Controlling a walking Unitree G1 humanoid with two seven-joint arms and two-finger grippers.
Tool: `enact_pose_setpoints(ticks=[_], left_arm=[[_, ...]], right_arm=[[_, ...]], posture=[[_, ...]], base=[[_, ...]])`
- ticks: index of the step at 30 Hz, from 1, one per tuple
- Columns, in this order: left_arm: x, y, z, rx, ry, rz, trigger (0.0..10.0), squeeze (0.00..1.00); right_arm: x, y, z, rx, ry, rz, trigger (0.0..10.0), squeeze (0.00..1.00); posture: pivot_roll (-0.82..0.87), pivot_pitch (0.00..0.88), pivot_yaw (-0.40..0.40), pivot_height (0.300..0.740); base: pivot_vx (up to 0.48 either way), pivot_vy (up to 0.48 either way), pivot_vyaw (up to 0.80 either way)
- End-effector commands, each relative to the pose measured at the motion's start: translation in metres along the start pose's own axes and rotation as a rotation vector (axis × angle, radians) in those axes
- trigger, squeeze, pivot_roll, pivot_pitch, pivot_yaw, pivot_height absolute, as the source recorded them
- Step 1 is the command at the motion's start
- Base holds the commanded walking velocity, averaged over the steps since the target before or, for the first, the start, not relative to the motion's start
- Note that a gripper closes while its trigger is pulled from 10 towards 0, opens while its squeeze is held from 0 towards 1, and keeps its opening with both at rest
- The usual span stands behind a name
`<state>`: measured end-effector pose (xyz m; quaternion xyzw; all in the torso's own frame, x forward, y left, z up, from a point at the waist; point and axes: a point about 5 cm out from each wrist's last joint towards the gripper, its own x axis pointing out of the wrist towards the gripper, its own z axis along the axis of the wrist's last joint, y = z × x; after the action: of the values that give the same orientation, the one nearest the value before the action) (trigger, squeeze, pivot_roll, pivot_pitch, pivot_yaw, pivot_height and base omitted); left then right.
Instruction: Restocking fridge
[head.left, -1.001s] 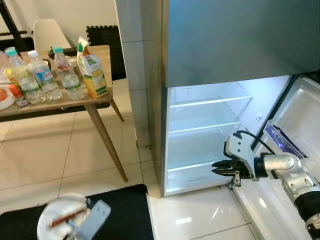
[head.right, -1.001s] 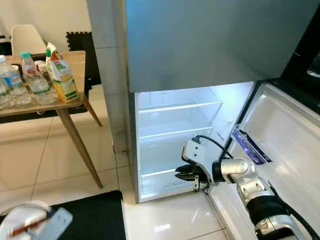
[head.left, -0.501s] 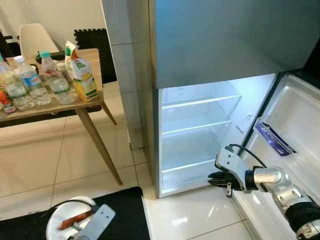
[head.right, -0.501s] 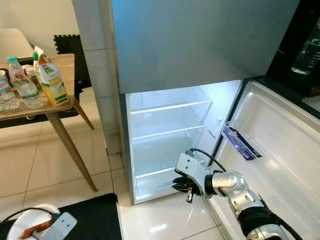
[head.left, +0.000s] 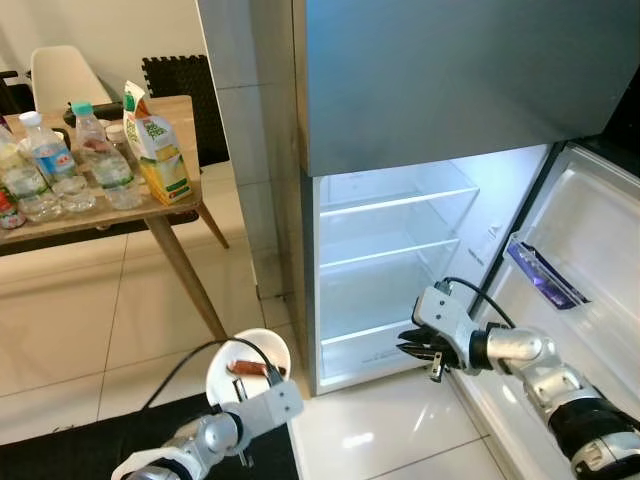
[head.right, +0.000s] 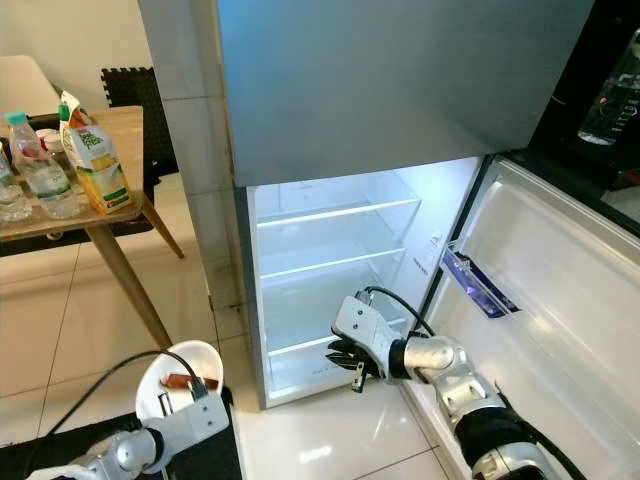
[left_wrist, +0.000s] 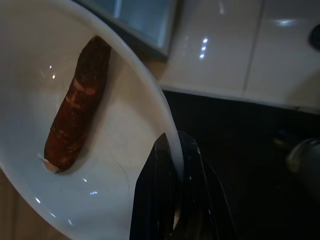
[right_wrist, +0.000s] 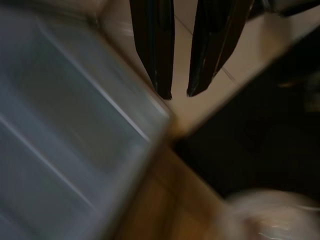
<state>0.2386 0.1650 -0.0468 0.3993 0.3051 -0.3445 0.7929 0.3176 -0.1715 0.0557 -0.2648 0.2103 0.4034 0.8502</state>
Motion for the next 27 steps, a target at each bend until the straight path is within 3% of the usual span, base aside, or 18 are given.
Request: enact_pose_setpoints(ticks=[1, 7, 8, 11, 14, 21, 27], left_arm=[[0.000, -0.020, -0.010, -0.009, 0.065, -0.059, 10.0, 0.00], [-0.021, -0.076, -0.067, -0.169, 0.348, -0.113, 10.0, 0.00], [-0.021, -0.076, -0.067, -0.169, 0.348, -0.113, 10.0, 0.00], [-0.036, -0.104, -0.088, -0.247, 0.450, -0.146, 10.0, 0.00], [-0.046, -0.117, -0.100, -0.318, 0.510, -0.148, 10.0, 0.00], [-0.051, -0.117, -0.109, -0.424, 0.555, -0.084, 10.0, 0.00], [-0.049, -0.106, -0.107, -0.414, 0.547, -0.047, 10.0, 0.00]], right_arm=[[0.000, 0.006, -0.022, 0.044, 0.096, -0.053, 10.0, 0.00], [-0.005, 0.040, -0.076, 0.253, 0.221, -0.162, 10.0, 0.00], [-0.005, 0.040, -0.076, 0.253, 0.221, -0.162, 10.0, 0.00], [-0.010, 0.063, -0.099, 0.328, 0.283, -0.176, 10.0, 0.00], [-0.015, 0.075, -0.114, 0.343, 0.358, -0.208, 10.0, 0.00], [-0.028, 0.093, -0.139, 0.373, 0.488, -0.277, 10.0, 0.00], [-0.042, 0.115, -0.160, 0.403, 0.584, -0.282, 10.0, 0.00]], posture=[[-0.07, 0.000, -0.011, 0.740], [-0.08, 0.000, -0.006, 0.740], [-0.08, 0.000, -0.006, 0.740], [-0.07, 0.000, -0.007, 0.740], [-0.07, 0.000, -0.008, 0.740], [-0.06, 0.000, -0.006, 0.740], [-0.06, 0.000, -0.010, 0.740]], base=[[0.000, 0.000, 0.00], [0.000, 0.000, 0.00], [0.000, 0.000, 0.00], [0.000, 0.000, 0.00], [0.000, 0.000, 0.00], [0.000, 0.000, 0.00], [0.000, 0.000, 0.00]])
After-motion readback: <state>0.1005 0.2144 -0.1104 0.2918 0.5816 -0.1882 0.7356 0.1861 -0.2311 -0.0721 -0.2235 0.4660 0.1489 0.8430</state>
